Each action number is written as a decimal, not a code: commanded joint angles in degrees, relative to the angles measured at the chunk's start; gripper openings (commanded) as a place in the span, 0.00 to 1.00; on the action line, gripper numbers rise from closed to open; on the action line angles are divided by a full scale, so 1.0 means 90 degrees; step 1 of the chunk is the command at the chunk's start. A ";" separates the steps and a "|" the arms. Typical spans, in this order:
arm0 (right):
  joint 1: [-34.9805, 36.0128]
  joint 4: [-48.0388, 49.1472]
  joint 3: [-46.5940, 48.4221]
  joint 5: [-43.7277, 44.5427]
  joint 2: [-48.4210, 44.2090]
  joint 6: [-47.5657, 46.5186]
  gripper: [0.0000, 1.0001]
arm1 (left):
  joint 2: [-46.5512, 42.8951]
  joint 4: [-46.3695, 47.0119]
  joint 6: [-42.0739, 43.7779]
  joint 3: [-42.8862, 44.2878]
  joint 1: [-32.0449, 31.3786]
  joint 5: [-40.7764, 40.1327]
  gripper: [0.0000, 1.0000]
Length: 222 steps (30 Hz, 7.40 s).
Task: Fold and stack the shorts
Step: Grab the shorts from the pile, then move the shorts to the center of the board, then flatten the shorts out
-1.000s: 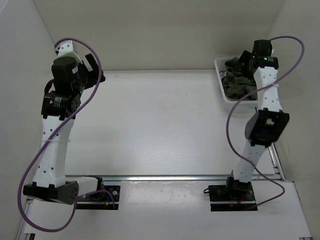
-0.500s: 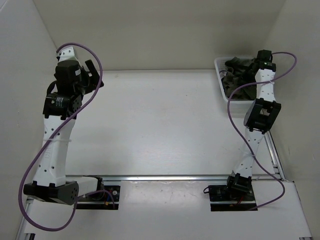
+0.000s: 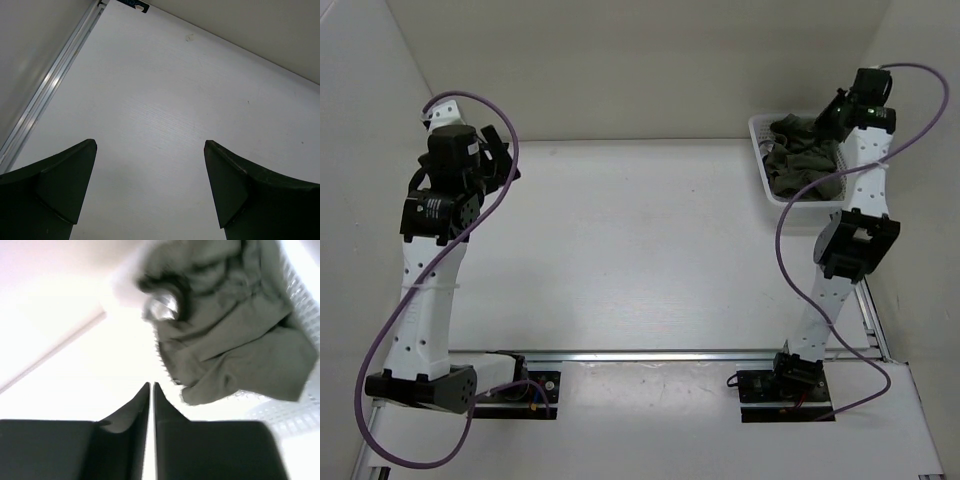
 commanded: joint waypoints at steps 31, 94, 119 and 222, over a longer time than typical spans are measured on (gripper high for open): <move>0.0043 0.0292 0.0446 0.0942 0.2031 -0.0069 0.72 | 0.0641 -0.0488 -0.0243 -0.0529 -0.0035 0.0301 1.00; 1.0071 0.1014 -0.7466 0.2494 -0.3791 0.0380 0.90 | 0.2094 0.0723 -0.1386 -0.3859 -0.1412 0.2987 0.98; 0.5915 0.0800 -0.6219 0.4214 -0.4882 -0.1961 0.00 | 0.4946 -0.1811 -0.0780 0.3215 -0.0719 0.2908 0.10; 0.2845 0.0457 -0.3305 0.0003 -0.3259 -0.0225 0.00 | 0.2557 -0.1065 -0.1278 0.2571 0.1000 0.3231 0.11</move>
